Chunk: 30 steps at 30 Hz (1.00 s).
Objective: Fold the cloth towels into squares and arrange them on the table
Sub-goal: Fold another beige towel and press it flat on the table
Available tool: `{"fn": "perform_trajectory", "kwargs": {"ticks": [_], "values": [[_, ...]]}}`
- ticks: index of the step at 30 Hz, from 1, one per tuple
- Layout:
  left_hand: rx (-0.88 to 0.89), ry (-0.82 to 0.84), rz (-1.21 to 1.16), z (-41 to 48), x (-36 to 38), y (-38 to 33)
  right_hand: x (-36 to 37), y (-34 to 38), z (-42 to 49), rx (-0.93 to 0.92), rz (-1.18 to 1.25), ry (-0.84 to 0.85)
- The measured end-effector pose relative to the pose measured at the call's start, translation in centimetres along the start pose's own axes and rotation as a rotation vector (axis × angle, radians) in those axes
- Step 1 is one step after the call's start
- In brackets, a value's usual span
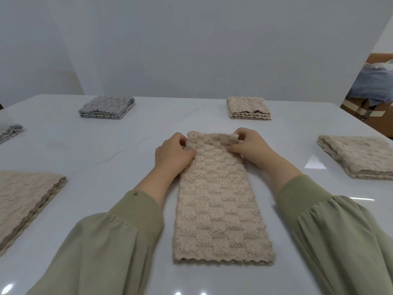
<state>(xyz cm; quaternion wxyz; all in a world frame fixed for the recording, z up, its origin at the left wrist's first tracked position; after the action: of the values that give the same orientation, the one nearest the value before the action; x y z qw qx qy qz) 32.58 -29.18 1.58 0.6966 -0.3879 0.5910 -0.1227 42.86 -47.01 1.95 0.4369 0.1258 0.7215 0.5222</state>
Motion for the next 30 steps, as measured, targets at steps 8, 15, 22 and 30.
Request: {"fn": "perform_trajectory", "kwargs": {"ticks": [8,15,22,30], "values": [[0.034,0.055,-0.597,0.4,-0.3,1.2,-0.3,-0.5,0.2,0.092,0.267,0.113],[0.151,-0.271,-0.392,-0.1,-5.3,-3.6,-4.7,6.8,-2.9,-0.337,-0.066,-0.499],[0.199,-0.285,-0.211,-4.5,-3.3,-1.9,-1.0,3.2,-5.3,-0.225,-0.223,-0.448],[0.045,0.043,-0.829,-8.3,-0.5,-1.4,-1.4,3.1,-10.0,-0.191,0.069,-0.355]]}}
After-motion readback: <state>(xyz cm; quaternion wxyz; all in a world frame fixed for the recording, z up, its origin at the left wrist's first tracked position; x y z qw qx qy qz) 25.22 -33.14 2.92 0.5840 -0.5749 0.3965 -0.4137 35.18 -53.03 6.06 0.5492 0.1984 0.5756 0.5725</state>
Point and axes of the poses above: each hand's wrist, its own z-axis towards the middle knuckle, its own x-axis out of the palm, y = z × x, the point moved 10 cm from there along z, towards the middle knuckle, and after that the axes turned 13 degrees about y, right-handed, at the moved point
